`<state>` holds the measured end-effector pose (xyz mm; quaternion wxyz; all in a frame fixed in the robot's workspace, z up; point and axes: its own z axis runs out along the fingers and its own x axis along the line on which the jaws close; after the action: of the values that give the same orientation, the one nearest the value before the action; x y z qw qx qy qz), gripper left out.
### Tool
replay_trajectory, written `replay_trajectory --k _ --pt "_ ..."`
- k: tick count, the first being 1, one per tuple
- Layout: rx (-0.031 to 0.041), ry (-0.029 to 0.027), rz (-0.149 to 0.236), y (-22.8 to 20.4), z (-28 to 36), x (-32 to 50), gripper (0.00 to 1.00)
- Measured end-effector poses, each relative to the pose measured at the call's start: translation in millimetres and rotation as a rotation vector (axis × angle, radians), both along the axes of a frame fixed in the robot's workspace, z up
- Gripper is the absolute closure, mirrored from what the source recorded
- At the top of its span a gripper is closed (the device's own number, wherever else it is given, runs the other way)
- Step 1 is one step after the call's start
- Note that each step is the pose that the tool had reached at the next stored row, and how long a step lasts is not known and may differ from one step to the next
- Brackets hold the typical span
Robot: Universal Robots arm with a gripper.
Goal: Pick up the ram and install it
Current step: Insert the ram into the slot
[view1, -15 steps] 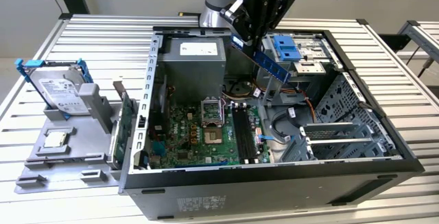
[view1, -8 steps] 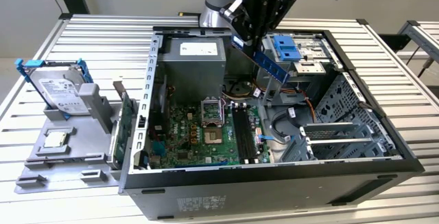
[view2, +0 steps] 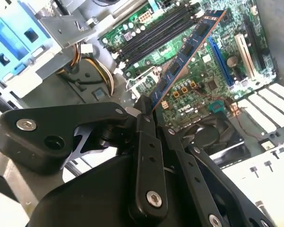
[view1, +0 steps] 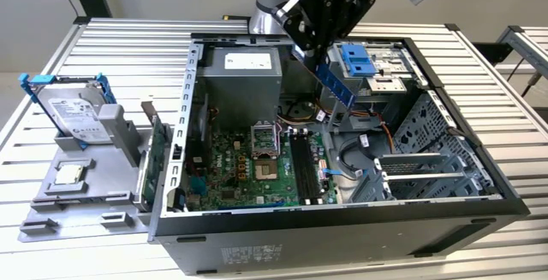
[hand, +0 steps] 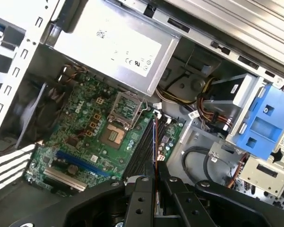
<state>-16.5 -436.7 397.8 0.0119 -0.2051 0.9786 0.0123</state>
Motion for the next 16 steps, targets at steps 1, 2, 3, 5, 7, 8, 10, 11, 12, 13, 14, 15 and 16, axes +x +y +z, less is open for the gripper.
replay_trajectory --k 1,2,3,5,7,8,10,11,12,13,14,15,16 --pt "0.0 0.0 -0.016 0.0 0.0 0.0 1.0" --pt "0.0 0.0 -0.033 0.0 -0.1 0.0 1.0" --pt "0.0 0.0 -0.05 0.0 -0.1 0.0 1.0" --pt "0.0 0.0 -0.084 0.0 -0.2 0.0 1.0" --pt "0.0 0.0 -0.119 0.0 -0.4 0.0 1.0" --pt "-0.0001 0.0 -0.136 0.0 -0.4 0.0 1.0" --pt "-0.0002 0.0 -0.165 0.0 -0.6 0.0 1.0" --pt "-0.0003 0.0 -0.179 0.0 -0.8 0.0 1.0" --pt "-0.0005 0.0 -0.192 0.0 -0.9 0.0 1.0" --pt "-0.0007 -0.0001 -0.206 0.0 -1.1 0.0 1.0" --pt "-0.0009 -0.0001 -0.22 0.0 -1.2 0.0 1.0" --pt "-0.0011 -0.0001 -0.233 0.0 -1.4 0.0 1.0" --pt "-0.0013 -0.0001 -0.245 0.0 -1.5 0.0 1.0"
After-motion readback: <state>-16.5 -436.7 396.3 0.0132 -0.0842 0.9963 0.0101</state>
